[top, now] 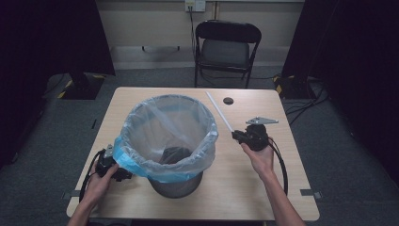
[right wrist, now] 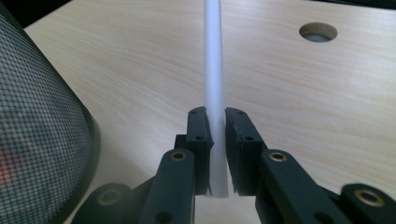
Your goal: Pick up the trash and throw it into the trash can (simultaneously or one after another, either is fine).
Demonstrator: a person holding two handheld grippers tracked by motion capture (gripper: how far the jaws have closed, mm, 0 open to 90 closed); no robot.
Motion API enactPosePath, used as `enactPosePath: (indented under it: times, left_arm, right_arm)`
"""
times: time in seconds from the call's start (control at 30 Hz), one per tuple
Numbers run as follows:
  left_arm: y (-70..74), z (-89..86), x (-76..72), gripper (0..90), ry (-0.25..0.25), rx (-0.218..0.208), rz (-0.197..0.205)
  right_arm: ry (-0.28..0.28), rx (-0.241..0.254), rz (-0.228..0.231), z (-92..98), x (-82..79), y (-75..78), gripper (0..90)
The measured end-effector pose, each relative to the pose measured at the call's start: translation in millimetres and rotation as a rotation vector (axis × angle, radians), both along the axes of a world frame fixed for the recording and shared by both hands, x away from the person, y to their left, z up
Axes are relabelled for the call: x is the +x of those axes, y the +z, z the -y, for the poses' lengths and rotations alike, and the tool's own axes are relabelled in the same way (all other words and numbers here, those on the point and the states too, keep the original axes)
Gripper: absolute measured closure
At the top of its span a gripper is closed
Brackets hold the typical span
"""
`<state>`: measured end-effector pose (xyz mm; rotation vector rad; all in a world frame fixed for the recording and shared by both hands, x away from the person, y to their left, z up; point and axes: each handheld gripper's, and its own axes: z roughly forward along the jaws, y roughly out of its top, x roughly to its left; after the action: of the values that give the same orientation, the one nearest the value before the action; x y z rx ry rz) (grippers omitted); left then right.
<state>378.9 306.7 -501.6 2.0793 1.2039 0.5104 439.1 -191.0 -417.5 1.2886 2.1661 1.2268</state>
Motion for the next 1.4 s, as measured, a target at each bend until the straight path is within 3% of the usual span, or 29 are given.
enactPosePath:
  times: [0.33, 0.67, 1.4]
  left_arm:
    - [-0.1, -0.1, 0.1, 2.9, 0.000, 0.002, 0.002]
    - [-0.1, 0.0, 0.1, 2.8, 0.000, 0.000, 0.001]
    - [-0.1, -0.1, 0.1, 2.8, -0.002, 0.000, 0.000]
  right_arm:
    - [0.010, 0.045, 0.077, -2.5, 1.5, 37.0, 80.9]
    - [0.024, 0.081, 0.110, -9.4, 2.3, 50.8, 80.8]
    - [0.073, 0.159, 0.222, -16.0, -3.1, 101.6, 80.8]
